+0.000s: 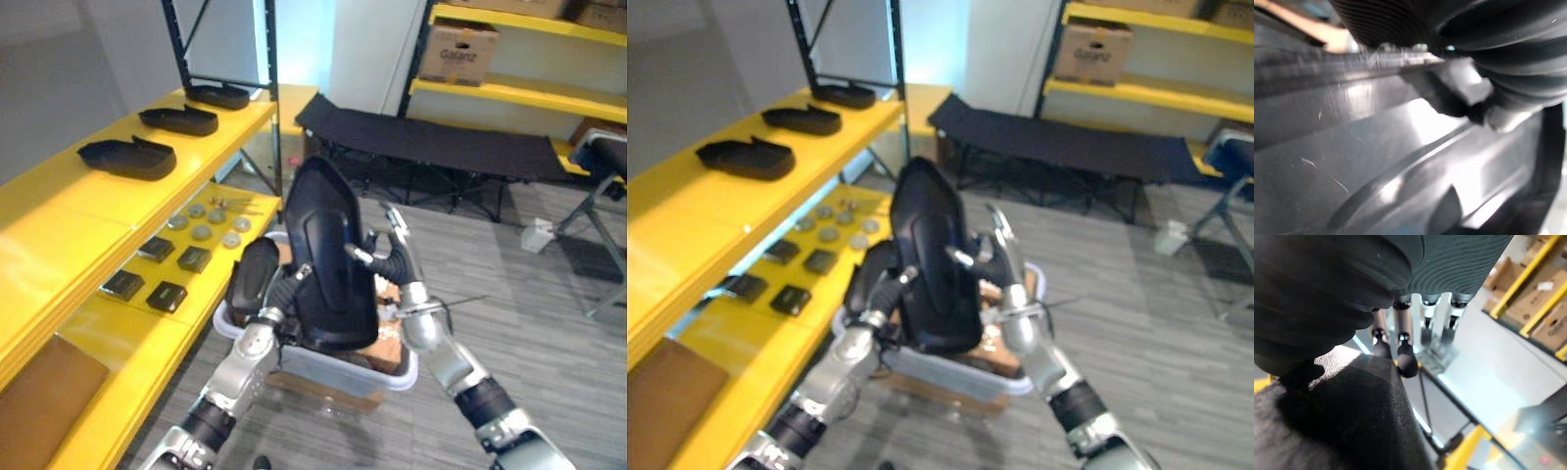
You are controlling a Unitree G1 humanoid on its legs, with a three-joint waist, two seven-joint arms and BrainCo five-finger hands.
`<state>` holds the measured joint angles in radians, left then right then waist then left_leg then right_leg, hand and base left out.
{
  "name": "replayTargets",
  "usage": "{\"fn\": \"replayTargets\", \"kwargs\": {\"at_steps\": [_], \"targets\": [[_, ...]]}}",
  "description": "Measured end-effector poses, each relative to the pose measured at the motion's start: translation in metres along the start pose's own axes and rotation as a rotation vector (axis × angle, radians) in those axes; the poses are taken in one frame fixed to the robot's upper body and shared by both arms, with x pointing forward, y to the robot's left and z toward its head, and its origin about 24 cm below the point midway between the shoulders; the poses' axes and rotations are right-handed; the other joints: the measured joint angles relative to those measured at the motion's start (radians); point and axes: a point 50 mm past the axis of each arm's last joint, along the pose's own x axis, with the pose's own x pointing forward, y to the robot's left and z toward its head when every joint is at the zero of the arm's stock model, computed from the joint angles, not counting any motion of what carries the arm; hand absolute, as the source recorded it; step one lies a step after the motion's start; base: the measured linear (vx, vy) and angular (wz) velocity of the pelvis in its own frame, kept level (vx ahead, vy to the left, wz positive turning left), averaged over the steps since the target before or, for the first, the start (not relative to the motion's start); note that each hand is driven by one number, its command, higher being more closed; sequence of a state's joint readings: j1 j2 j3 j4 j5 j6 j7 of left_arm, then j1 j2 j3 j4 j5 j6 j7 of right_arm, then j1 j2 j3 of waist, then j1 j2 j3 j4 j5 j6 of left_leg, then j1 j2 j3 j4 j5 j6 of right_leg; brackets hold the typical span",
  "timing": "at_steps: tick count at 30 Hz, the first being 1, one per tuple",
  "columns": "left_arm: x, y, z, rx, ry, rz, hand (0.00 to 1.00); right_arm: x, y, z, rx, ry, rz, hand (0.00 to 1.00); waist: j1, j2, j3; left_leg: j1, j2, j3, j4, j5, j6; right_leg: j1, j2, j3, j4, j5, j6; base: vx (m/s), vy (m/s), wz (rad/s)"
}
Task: Walk over and take plastic housings, then place them on the shelf
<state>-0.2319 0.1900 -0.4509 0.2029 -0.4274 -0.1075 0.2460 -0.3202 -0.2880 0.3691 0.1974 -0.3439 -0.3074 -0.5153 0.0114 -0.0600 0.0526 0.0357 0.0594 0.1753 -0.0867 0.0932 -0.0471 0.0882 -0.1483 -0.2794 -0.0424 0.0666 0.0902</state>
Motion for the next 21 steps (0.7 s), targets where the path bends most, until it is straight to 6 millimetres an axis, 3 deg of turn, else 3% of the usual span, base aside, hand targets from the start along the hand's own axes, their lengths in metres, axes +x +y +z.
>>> {"fn": "replayTargets", "kwargs": {"at_steps": [5,7,11,15,19,21], "targets": [[0.0,-0.005,0.004,0.105,-0.083,0.15,1.0,0.015,-0.02,0.023,0.144,-0.064,-0.154,0.0,-0.001,0.005,0.001,0.01,-0.003,0.006,-0.001,0.0,0.0,0.002,0.001,0.005,0.005,-0.001,0.0,0.0,0.0,-0.04],[-0.004,0.008,0.004,0.146,-0.111,0.301,1.0,0.022,-0.038,0.032,0.188,-0.105,-0.227,0.0,-0.005,0.011,0.004,0.023,-0.005,0.025,-0.002,-0.001,0.001,0.0,0.002,0.011,0.021,-0.011,-0.003,-0.01,0.01,-0.14],[-0.008,0.039,0.022,0.178,-0.219,0.588,1.0,0.022,-0.061,0.024,0.207,-0.073,-0.306,0.0,-0.021,0.018,0.004,0.033,-0.005,0.027,-0.002,-0.005,-0.002,0.0,0.002,0.016,0.031,-0.021,0.001,-0.02,0.004,-0.05],[-0.023,0.061,0.05,0.234,-0.384,0.79,1.0,0.006,-0.091,0.02,0.352,-0.055,-0.398,0.0,-0.025,0.024,0.002,0.033,-0.005,0.03,-0.002,-0.009,-0.003,0.0,0.0,0.021,0.028,-0.021,0.001,0.0,0.0,0.0],[-0.038,0.077,0.05,0.255,-0.421,0.903,1.0,-0.011,-0.126,0.017,0.478,-0.095,-0.53,0.0,-0.026,0.029,-0.001,0.036,-0.007,0.041,-0.002,-0.008,0.0,-0.001,-0.003,0.035,0.019,-0.016,0.007,0.03,0.01,-0.08],[-0.048,0.086,0.047,0.271,-0.42,0.95,1.0,-0.031,-0.145,0.005,0.494,-0.062,-0.624,0.0,-0.03,0.028,-0.001,0.036,-0.009,0.05,-0.002,-0.008,0.0,-0.002,-0.003,0.037,0.018,-0.013,0.006,0.03,0.017,-0.07]]}}
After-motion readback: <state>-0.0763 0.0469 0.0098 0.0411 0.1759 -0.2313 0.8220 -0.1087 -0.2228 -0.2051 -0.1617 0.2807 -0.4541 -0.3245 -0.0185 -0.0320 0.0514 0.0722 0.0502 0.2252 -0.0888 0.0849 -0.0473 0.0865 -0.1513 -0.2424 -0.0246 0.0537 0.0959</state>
